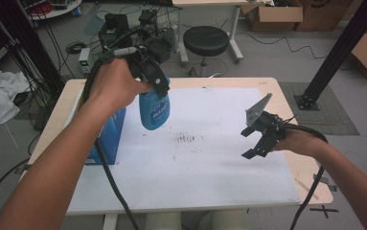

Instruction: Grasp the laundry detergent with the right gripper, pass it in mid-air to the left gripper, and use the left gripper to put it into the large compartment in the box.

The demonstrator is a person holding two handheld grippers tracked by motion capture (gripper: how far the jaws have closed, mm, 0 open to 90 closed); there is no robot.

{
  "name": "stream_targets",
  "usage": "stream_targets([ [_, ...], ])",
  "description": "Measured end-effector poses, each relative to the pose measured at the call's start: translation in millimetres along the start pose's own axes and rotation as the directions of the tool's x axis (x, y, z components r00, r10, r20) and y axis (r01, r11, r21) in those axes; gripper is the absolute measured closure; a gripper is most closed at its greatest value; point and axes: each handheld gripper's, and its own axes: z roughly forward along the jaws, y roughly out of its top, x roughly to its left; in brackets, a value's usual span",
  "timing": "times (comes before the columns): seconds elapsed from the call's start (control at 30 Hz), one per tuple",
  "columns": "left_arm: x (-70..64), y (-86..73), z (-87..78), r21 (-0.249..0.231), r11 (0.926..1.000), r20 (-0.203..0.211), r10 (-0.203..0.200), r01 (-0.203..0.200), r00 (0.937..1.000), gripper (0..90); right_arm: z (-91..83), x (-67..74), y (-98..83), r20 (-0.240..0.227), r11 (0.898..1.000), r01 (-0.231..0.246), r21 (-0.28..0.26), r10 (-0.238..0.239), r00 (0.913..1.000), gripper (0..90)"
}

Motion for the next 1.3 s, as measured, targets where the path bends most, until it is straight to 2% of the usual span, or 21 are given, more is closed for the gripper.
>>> stream_targets([
  [0.03, 0.0, 0.0, 0.0, 0.0, 1.0, 0.0, 0.0, 0.0, 1.0, 37.7, -3.3, -3.1, -2.2, 0.0, 1.0, -0.001, 0.007, 0.001, 1.0, 15.9],
  [0.13, 10.3, -4.5, -9.3, -0.006, 0.9975, -0.019, -0.07, 0.07, 0.9974, 37.7, -8.7, -9.4, -6.1, 0.003, 1.0, 0.001, 0.005, -0.002, 1.0, 16.1],
  [0.17, 17.0, -7.3, -15.3, 0.001, 0.9934, -0.036, -0.114, 0.115, 0.9928, 37.7, -12.8, -14.6, -8.9, 0.004, 1.0, -0.001, 0.008, 0.001, 1.0, 16.2],
  [0.2, 17.0, -7.3, -15.3, 0.001, 0.9934, -0.036, -0.114, 0.115, 0.9928, 37.7, -12.8, -14.6, -8.9, 0.004, 1.0, -0.001, 0.008, 0.001, 1.0, 16.2],
  [0.27, 23.3, -9.4, -20.9, 0.008, 0.9878, -0.054, -0.155, 0.155, 0.9865, 37.7, -17.0, -19.5, -10.8, 0.001, 1.0, 0.006, 0.016, -0.006, 1.0, 16.5],
  [0.33, 29.9, -12.0, -25.9, -0.002, 0.9765, -0.066, -0.215, 0.216, 0.9743, 37.8, -20.5, -24.6, -12.1, -0.012, 0.999, 0.03, 0.039, -0.029, 0.9995, 17.0],
  [0.37, 34.3, -14.3, -28.8, -0.008, 0.969, -0.078, -0.247, 0.247, 0.9659, 37.8, -21.8, -25.9, -12.1, -0.014, 0.998, 0.039, 0.052, -0.038, 0.9992, 17.1],
  [0.4, 37.1, -16.0, -30.6, -0.01, 0.9641, -0.082, -0.265, 0.265, 0.9607, 37.8, -22.5, -26.8, -12.1, -0.015, 0.997, 0.045, 0.059, -0.045, 0.9989, 17.2],
  [0.43, 45.4, -21.4, -35.2, -0.016, 0.9477, -0.091, -0.319, 0.319, 0.9435, 37.8, -23.7, -28.2, -11.9, -0.018, 0.996, 0.052, 0.068, -0.051, 0.9986, 17.3],
  [0.47, 45.4, -21.4, -35.2, -0.016, 0.9477, -0.091, -0.319, 0.319, 0.9435, 37.8, -23.7, -28.2, -11.9, -0.018, 0.996, 0.052, 0.068, -0.051, 0.9986, 17.3],
  [0.5, 49.9, -24.3, -37.5, -0.011, 0.9417, -0.094, -0.336, 0.336, 0.9372, 37.8, -25.9, -30.6, -11.4, -0.018, 0.995, 0.053, 0.082, -0.051, 0.9985, 17.4],
  [0.6, 63.1, -33.5, -43.9, -0.005, 0.9181, -0.101, -0.395, 0.396, 0.9132, 37.8, -28.4, -32.5, -10.1, -0.016, 0.993, 0.063, 0.096, -0.062, 0.998, 17.9],
  [0.63, 67.7, -36.7, -45.7, -0.008, 0.9086, -0.103, -0.416, 0.418, 0.9035, 37.8, -28.4, -32.5, -10.1, -0.016, 0.993, 0.063, 0.096, -0.062, 0.998, 17.9],
  [0.77, 85.6, -50.3, -52.5, -0.019, 0.8778, -0.123, -0.477, 0.479, 0.8702, 37.8, -29.3, -31.0, -9.3, -0.011, 0.992, 0.071, 0.108, -0.07, 0.9975, 18.1],
  [0.8, 90.1, -54.9, -53.7, -0.023, 0.8651, -0.13, -0.5, 0.501, 0.8565, 37.8, -29.3, -30.3, -9.2, -0.01, 0.991, 0.073, 0.115, -0.073, 0.9973, 18.2],
  [0.83, 92.9, -57.7, -54.0, -0.024, 0.8615, -0.136, -0.505, 0.507, 0.8521, 37.8, -29.4, -29.7, -9.0, -0.009, 0.99, 0.072, 0.118, -0.072, 0.9974, 18.5],
  [0.9, 99.4, -64.9, -53.8, -0.032, 0.8465, -0.142, -0.53, 0.531, 0.8359, 37.8, -29.8, -29.2, -8.4, -0.005, 0.991, 0.069, 0.113, -0.069, 0.9976, 19.0],
  [1.03, 110.4, -75.8, -52.8, -0.04, 0.83, -0.147, -0.556, 0.556, 0.8184, 37.8, -30.0, -28.3, -6.3, 0.003, 0.991, 0.063, 0.117, -0.063, 0.998, 18.9],
  [1.07, 112.8, -78.3, -52.0, -0.04, 0.824, -0.148, -0.564, 0.565, 0.8123, 37.8, -30.0, -28.3, -6.3, 0.003, 0.991, 0.063, 0.117, -0.063, 0.998, 18.9],
  [1.3, 123.2, -90.0, -39.9, -0.049, 0.804, -0.157, -0.592, 0.593, 0.7904, 37.8, -29.1, -25.4, -4.8, 0.015, 0.991, 0.058, 0.12, -0.061, 0.9981, 18.8],
])
